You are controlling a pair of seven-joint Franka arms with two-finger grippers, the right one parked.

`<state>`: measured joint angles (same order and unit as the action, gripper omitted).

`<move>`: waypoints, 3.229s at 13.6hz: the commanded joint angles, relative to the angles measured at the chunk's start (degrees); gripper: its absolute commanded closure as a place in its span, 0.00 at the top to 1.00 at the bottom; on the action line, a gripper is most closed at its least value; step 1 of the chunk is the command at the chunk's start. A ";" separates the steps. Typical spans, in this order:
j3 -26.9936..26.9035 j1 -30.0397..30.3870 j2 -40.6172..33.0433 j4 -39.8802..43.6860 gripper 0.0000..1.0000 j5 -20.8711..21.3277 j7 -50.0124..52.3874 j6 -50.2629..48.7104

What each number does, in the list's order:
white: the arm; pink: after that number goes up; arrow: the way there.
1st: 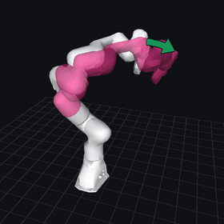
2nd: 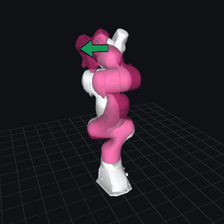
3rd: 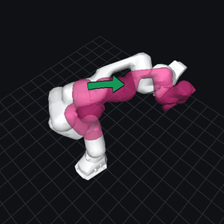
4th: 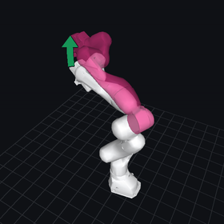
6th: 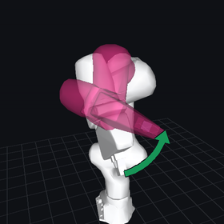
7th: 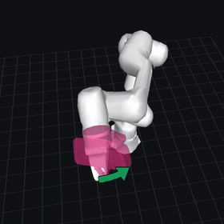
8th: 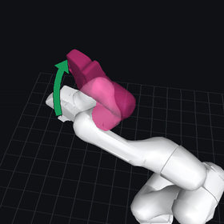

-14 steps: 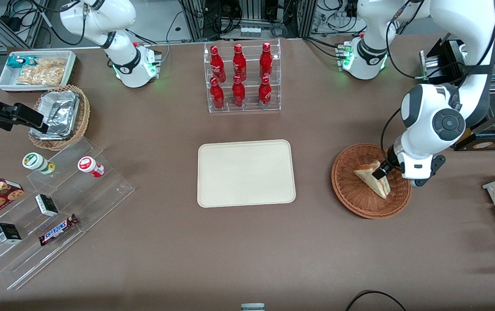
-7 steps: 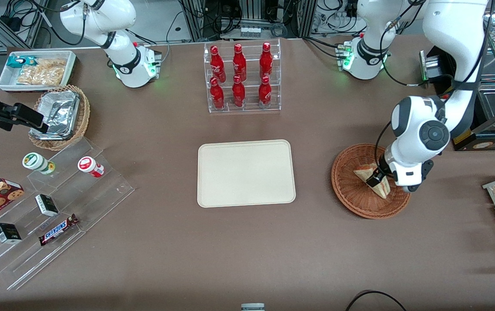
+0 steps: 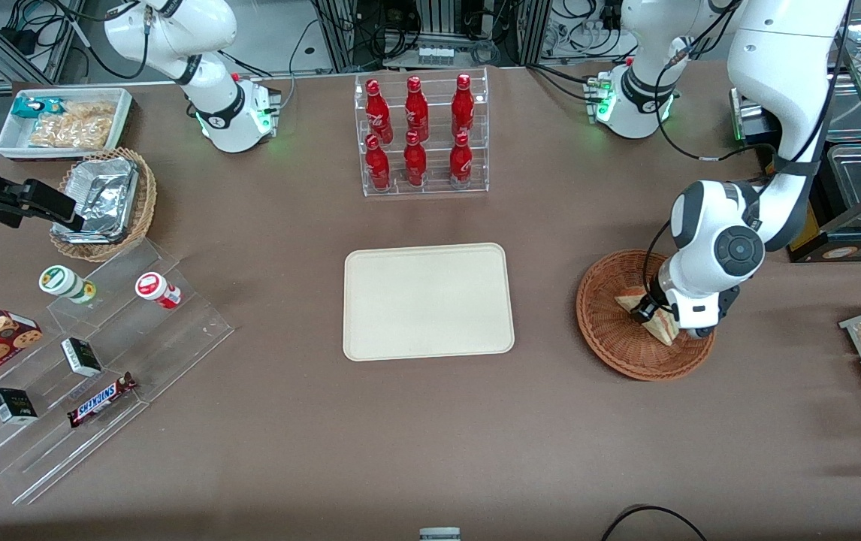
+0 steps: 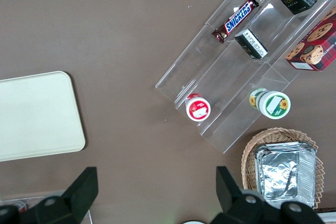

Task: Place sandwich from basket to tray
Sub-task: 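Lower the left gripper and close it on the sandwich's wrapped end, then lift the sandwich and carry it with the left gripper to the tray, then lower the sandwich onto the cream tray and open the left gripper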

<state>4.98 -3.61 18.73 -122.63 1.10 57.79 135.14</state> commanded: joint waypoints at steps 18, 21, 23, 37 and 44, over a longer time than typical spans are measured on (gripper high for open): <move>27.19 -5.40 17.55 34.63 0.04 14.44 -2.95 -22.99; 27.01 -10.96 23.61 41.31 0.04 15.42 2.58 -22.91; 26.92 -15.00 27.05 45.36 0.04 15.51 3.73 -22.91; 20.42 -24.51 33.21 53.20 1.00 14.63 8.48 -25.28; 20.33 -22.23 23.74 53.29 1.00 14.63 7.61 -32.12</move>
<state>25.43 -26.97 46.93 -68.28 15.37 65.14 106.26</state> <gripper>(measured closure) 0.000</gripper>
